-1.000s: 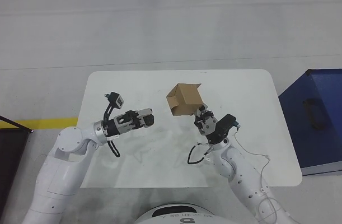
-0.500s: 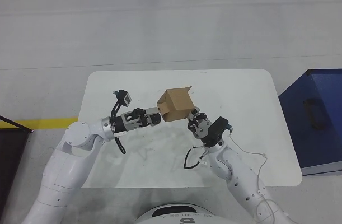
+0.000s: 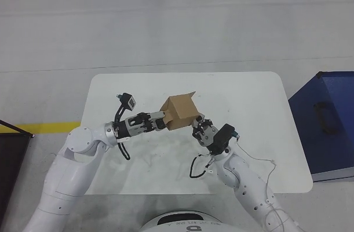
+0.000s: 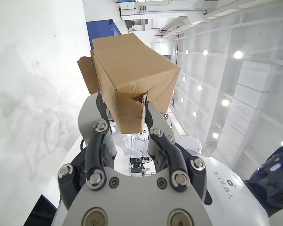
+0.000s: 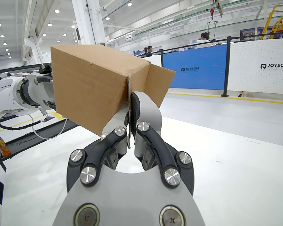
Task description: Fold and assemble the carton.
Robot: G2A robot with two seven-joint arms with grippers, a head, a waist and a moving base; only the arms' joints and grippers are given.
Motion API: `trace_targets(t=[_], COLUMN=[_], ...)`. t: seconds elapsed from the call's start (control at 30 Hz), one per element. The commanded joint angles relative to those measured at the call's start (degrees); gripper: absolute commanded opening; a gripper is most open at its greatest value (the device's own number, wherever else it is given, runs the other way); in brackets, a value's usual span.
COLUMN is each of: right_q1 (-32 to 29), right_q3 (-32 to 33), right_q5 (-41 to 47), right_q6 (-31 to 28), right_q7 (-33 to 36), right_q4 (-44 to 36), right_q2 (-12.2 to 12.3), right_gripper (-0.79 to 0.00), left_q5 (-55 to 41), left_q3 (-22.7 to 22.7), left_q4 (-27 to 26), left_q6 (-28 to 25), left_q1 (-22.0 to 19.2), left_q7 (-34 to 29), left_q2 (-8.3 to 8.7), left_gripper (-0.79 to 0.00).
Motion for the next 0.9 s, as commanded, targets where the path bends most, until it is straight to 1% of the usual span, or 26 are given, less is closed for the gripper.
trace_targets(t=[0.0, 0.2, 0.4, 0.6, 0.87], right_q1=[-0.1, -0.3, -0.5, -0.9, -1.5], right_q3=[0.3, 0.6, 0.0, -0.1, -0.3], right_q5=[0.5, 1.1, 0.3, -0.7, -3.8], right_q6=[-0.2, -0.5, -0.7, -0.3, 0.5], right_q7=[-0.1, 0.1, 0.7, 0.9, 1.1], right_q4=[0.0, -0.2, -0.8, -1.3, -2.1], right_q2=[0.0, 0.1, 0.0, 0.1, 0.2], right_gripper=[-0.785, -0.785, -0.785, -0.785, -0.785], left_q5=[0.2, 0.8, 0.6, 1.6, 1.8], left_q3=[-0.7, -0.9, 0.3, 1.2, 1.6], left_q4=[0.4, 0.3, -0.3, -0.3, -0.7], left_q6=[-0.5, -0.4, 0.1, 1.2, 2.2], left_q1=[0.7, 1.8, 1.1, 0.7, 0.3], left_q7=[-0.6, -0.8, 0.2, 0.9, 1.4], left_q2=[0.17, 0.34, 0.15, 0.10, 0.09], left_gripper=[-0.434, -0.437, -0.437, -0.474, -0.477])
